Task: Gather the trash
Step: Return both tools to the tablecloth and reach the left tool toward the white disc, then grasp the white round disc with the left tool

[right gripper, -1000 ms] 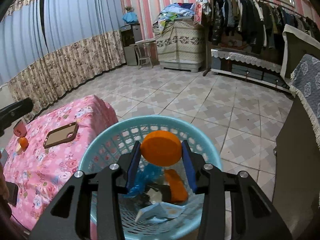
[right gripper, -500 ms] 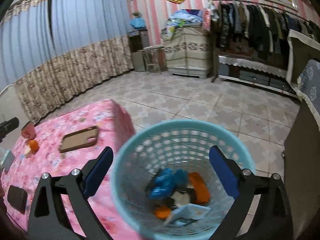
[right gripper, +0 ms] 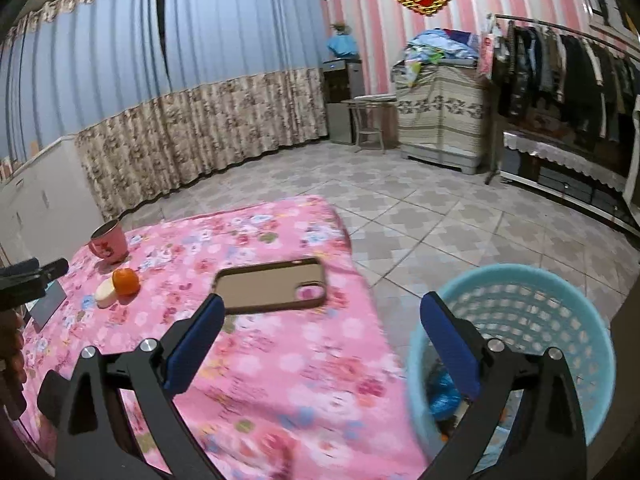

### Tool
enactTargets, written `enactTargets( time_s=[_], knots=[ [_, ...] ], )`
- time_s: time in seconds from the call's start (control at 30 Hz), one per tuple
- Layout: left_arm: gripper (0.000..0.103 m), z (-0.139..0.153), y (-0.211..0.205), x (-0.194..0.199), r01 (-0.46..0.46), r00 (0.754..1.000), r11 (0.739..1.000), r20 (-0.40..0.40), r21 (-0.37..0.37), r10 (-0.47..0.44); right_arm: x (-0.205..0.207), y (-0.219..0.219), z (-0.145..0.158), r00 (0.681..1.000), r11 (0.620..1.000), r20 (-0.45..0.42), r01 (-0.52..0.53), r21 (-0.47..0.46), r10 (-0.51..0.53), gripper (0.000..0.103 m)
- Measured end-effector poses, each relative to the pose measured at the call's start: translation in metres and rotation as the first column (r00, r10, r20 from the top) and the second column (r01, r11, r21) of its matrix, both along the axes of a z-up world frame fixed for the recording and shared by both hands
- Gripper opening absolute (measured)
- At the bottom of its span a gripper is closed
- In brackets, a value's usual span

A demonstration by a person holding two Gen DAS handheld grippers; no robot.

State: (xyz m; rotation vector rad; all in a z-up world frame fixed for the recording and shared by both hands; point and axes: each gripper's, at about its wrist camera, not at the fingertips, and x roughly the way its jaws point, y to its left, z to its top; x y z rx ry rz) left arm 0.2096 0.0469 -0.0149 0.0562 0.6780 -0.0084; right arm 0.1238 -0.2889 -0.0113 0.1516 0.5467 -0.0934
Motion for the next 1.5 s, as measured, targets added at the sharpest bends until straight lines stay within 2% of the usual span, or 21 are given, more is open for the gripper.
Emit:
enactTargets(
  time_s=[0.17,0.33,0.47,0.6,0.87,1.0,1.07,1.1,1.17,1.4,1.5],
  knots=[
    [0.098,-0.029,0.041,0.024,-0.066,0.995,0.996,-0.075,-0.063,0.061,0.021,0.029,-0.010,0.998,0.999,-0.032,-0.052,-0.017,0.051,0.096],
    [0.098,-0.052,0.053,0.042,-0.079,0.989,0.990,-0.133,-0.115,0.064,0.042,0.056,-0.018,0.995,0.995,-0.061,-0.081,-0.055,0.078,0.096],
    [0.098,-0.067,0.049,0.060,-0.088,0.979,0.990,-0.195,-0.110,0.065,0.059,0.070,-0.025,0.992,0.994,-0.081,-0.097,-0.050,0.093,0.096],
    [0.098,-0.074,0.042,0.072,-0.071,0.973,0.992,-0.226,-0.102,0.046,0.077,0.083,-0.033,0.989,0.994,-0.108,-0.105,-0.036,0.101,0.096],
    [0.097,-0.095,0.034,0.098,-0.080,0.937,0.993,-0.346,-0.084,0.046,0.086,0.095,-0.040,0.986,0.992,-0.115,-0.126,-0.028,0.122,0.096],
    [0.092,-0.095,0.034,0.101,-0.082,0.938,0.991,-0.343,-0.106,0.041,0.087,0.090,-0.045,0.985,0.993,-0.130,-0.119,-0.013,0.116,0.096],
    [0.080,-0.094,0.034,0.102,-0.083,0.941,0.991,-0.336,-0.107,0.042,0.088,0.087,-0.046,0.985,0.994,-0.133,-0.113,0.001,0.112,0.096],
    [0.078,-0.092,0.033,0.102,-0.075,0.943,0.991,-0.330,-0.112,0.034,0.087,0.086,-0.046,0.985,0.994,-0.132,-0.111,0.004,0.110,0.096],
    [0.060,-0.090,0.029,0.101,-0.046,0.948,0.991,-0.318,-0.126,0.004,0.087,0.086,-0.045,0.985,0.994,-0.132,-0.112,0.002,0.111,0.096],
    [0.060,-0.084,0.030,0.089,-0.022,0.957,0.994,-0.291,-0.110,-0.011,0.087,0.096,-0.044,0.980,0.990,-0.143,-0.141,-0.016,0.137,0.096],
    [0.061,-0.074,0.043,0.078,-0.026,0.966,0.997,-0.258,-0.071,0.006,0.089,0.107,-0.044,0.977,0.987,-0.148,-0.159,-0.029,0.154,0.096]
  ],
)
